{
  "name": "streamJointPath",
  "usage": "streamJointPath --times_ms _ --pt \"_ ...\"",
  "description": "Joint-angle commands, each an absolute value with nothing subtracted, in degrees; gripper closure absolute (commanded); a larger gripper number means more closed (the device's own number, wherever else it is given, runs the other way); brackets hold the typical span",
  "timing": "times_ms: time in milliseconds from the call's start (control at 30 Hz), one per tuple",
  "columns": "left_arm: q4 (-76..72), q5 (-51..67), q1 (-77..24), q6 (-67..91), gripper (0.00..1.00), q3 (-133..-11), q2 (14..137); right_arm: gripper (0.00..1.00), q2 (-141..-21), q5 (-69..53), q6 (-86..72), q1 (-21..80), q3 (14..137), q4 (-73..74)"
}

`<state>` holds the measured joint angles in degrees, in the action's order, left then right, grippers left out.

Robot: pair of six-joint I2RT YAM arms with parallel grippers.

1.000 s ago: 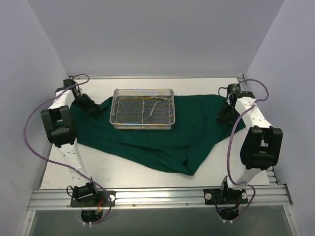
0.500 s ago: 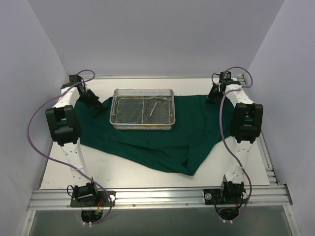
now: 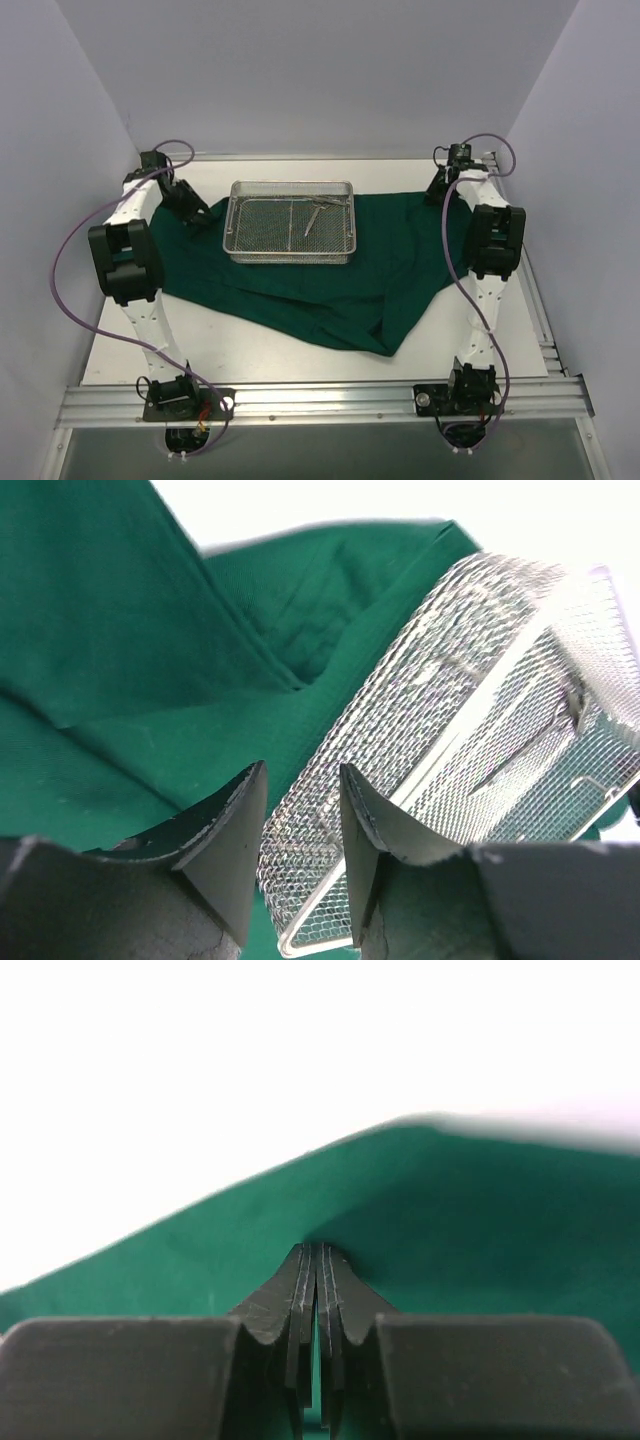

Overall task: Open and lay out the surgical kit
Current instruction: Smooth out the surgical kit at the center of the board.

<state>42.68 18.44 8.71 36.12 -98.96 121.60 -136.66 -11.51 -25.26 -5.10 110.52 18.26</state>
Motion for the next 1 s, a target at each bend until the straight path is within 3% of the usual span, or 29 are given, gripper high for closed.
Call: streamJointPath --times_ms 0,267,400,433,500,700,967 --pt "41.92 14.68 8.96 34.10 0.57 -104.05 118.73 1.00 -145.26 -2.02 -24.96 -9.49 114.76 25.04" --pt "47.01 11.69 10.28 34.98 0.69 -115.39 126.20 1.00 -153.72 5.45 -20.05 -13.44 129.01 33.74" --pt "48.78 7.66 10.02 34.10 0.77 -117.07 126.83 1.00 -146.98 -3.38 -17.58 -13.10 124.55 28.05" --pt "49.04 7.21 10.19 34.01 0.86 -116.98 126.74 1.00 -145.91 -4.56 -17.49 -12.75 124.02 26.65" --pt "48.87 6.42 10.20 33.93 0.89 -115.84 125.78 1.00 -143.28 -4.40 -16.35 -10.64 125.41 27.15" --pt "47.99 4.40 10.02 32.52 0.89 -112.15 124.54 1.00 -132.56 -3.08 -18.72 -5.46 120.96 28.48" --pt "54.40 0.62 10.20 31.20 0.88 -117.15 130.34 1.00 -128.76 -0.18 -20.12 -1.23 108.11 28.66"
